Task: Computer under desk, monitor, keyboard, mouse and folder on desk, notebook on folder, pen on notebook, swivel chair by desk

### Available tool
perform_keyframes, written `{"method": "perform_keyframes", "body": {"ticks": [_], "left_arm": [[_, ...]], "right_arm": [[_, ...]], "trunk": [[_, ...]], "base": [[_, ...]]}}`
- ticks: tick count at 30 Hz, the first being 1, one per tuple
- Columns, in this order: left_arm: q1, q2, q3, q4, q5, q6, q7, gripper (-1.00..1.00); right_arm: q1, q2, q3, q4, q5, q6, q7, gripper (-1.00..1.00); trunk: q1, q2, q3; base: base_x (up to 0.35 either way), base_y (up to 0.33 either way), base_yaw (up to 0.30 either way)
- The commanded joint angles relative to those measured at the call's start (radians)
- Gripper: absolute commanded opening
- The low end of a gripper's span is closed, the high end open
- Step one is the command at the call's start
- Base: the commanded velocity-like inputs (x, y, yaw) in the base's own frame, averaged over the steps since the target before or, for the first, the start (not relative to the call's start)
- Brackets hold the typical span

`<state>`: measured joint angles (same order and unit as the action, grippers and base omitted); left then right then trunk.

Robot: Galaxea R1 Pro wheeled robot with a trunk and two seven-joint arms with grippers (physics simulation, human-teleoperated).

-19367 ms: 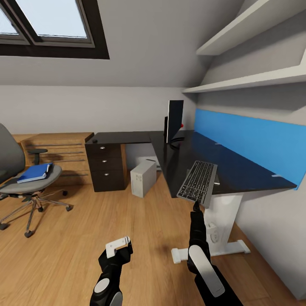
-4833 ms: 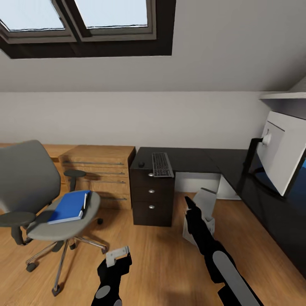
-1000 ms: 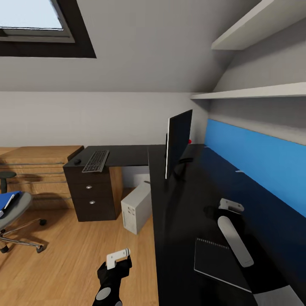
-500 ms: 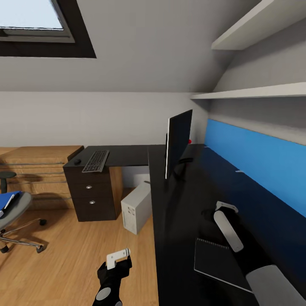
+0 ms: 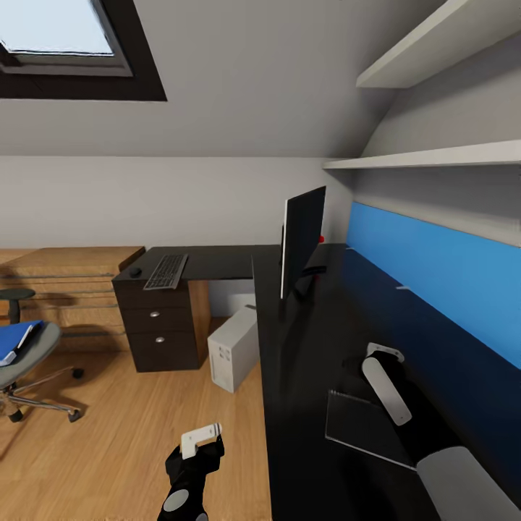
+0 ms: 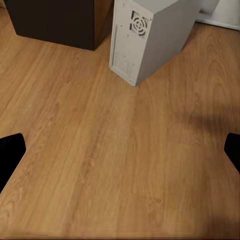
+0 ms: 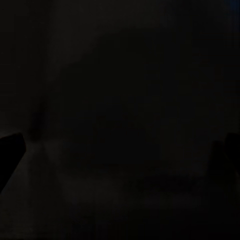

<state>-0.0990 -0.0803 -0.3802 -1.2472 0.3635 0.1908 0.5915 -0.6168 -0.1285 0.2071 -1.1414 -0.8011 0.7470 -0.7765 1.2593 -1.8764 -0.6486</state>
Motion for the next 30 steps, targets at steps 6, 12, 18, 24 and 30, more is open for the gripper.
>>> {"method": "perform_keyframes", "body": {"ticks": [6,12,18,24,30], "left_arm": [[-0.001,0.0,-0.002,-0.002,0.005,0.004,0.007,1.0],[-0.001,0.0,-0.002,-0.002,0.005,0.004,0.006,1.0],[-0.001,0.0,-0.002,-0.002,0.005,0.004,0.007,1.0],[-0.001,0.0,-0.002,-0.002,0.005,0.004,0.006,1.0],[-0.001,0.0,-0.002,-0.002,0.006,0.004,0.005,1.0]], "right_arm": [[-0.008,0.006,0.003,0.027,-0.009,0.002,-0.01,1.0],[-0.012,0.009,0.007,0.036,-0.008,0.002,-0.01,1.0],[-0.012,0.009,0.008,0.037,-0.006,0.002,-0.01,1.0],[-0.012,0.009,0.009,0.037,-0.006,0.002,-0.01,1.0],[-0.012,0.009,0.013,0.037,-0.006,0.001,-0.01,1.0]], "trunk": [[0.0,-0.001,-0.001],[0.0,-0.001,-0.001],[0.0,-0.001,-0.001],[0.0,-0.001,-0.001],[0.0,-0.001,-0.001]], "base": [[-0.062,0.0,0.0],[-0.176,0.0,0.0],[-0.186,0.0,0.0],[-0.242,0.0,0.0],[-0.081,0.0,0.0]]}}
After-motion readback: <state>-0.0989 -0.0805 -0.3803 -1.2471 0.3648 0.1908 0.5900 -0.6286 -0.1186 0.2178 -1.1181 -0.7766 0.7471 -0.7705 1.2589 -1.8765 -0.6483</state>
